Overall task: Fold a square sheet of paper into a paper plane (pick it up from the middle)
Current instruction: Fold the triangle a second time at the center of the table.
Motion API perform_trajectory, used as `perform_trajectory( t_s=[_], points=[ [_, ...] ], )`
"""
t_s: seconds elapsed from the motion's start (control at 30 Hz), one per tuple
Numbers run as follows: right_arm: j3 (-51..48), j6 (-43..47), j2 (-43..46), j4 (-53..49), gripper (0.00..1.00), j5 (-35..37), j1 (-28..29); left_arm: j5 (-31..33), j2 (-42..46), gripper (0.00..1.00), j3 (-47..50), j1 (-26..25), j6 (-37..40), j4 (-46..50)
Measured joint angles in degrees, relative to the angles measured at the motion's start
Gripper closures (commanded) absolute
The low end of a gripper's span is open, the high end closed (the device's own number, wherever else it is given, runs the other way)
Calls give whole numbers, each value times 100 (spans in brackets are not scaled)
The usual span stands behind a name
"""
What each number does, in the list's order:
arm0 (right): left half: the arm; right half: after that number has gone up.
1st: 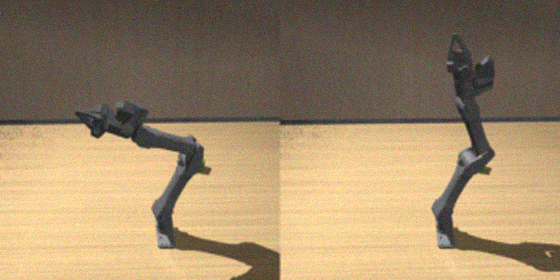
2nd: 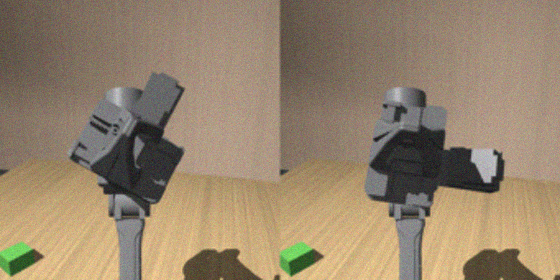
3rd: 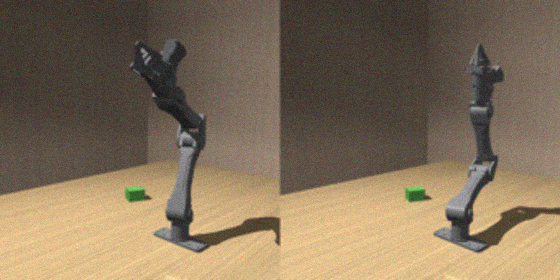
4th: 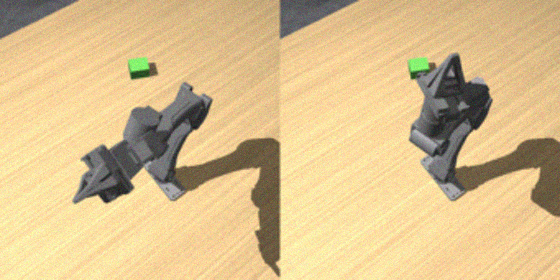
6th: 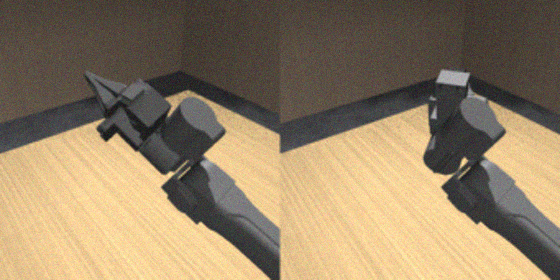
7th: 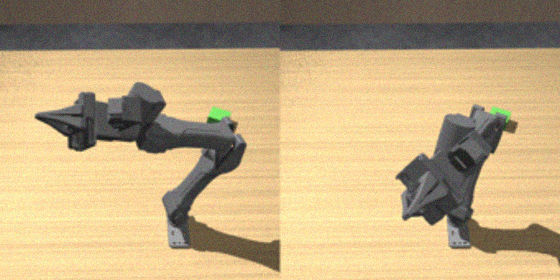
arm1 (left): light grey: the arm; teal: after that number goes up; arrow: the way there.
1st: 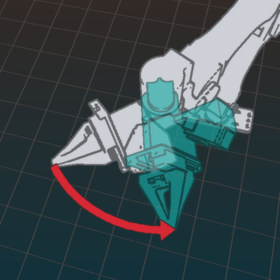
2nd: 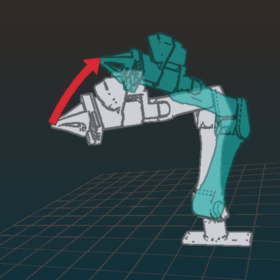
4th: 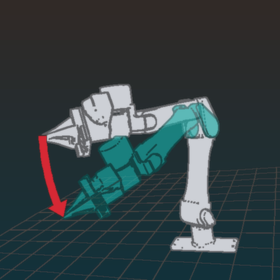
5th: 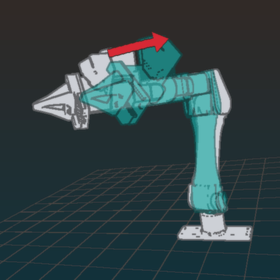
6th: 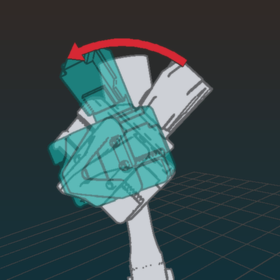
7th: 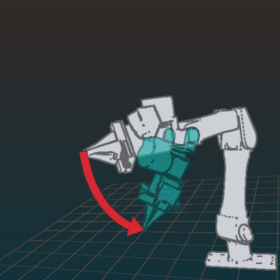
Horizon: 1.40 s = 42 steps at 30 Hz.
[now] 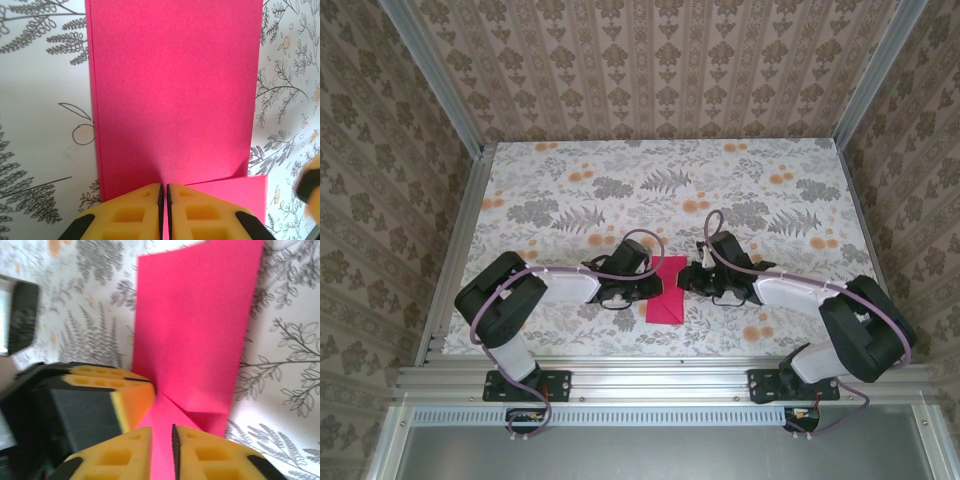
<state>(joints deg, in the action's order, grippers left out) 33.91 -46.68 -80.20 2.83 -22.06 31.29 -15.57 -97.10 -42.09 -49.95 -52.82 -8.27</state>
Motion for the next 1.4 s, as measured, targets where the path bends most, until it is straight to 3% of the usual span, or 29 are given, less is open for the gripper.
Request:
perform_trajectory(
  t_s=[0.1, 0.37, 0.57, 0.8, 0.97, 1.1, 1.4],
  points=[
    [-2, -17, 74, 232, 89, -236, 7, 2, 0, 87, -2, 0, 0, 9],
    [-146, -116, -431, 568, 89, -800, 103, 17, 0, 87, -17, 0, 2, 37],
    [-339, -133, -916, 734, 88, -839, 101, 24, 0, 87, -24, 0, 7, 61],
    [-426, -151, -920, 824, 79, -826, 83, 63, 15, 87, -46, -24, 66, 151],
    [-426, -7, -195, 201, 65, -501, 46, 83, 22, 87, -46, -26, 105, 181],
    [-332, 162, 245, -188, 62, -153, -118, 81, 22, 87, -57, -26, 111, 199],
    [313, 435, -595, -466, 60, 7, -199, 81, 22, 87, -76, -28, 160, 234]
  ],
)
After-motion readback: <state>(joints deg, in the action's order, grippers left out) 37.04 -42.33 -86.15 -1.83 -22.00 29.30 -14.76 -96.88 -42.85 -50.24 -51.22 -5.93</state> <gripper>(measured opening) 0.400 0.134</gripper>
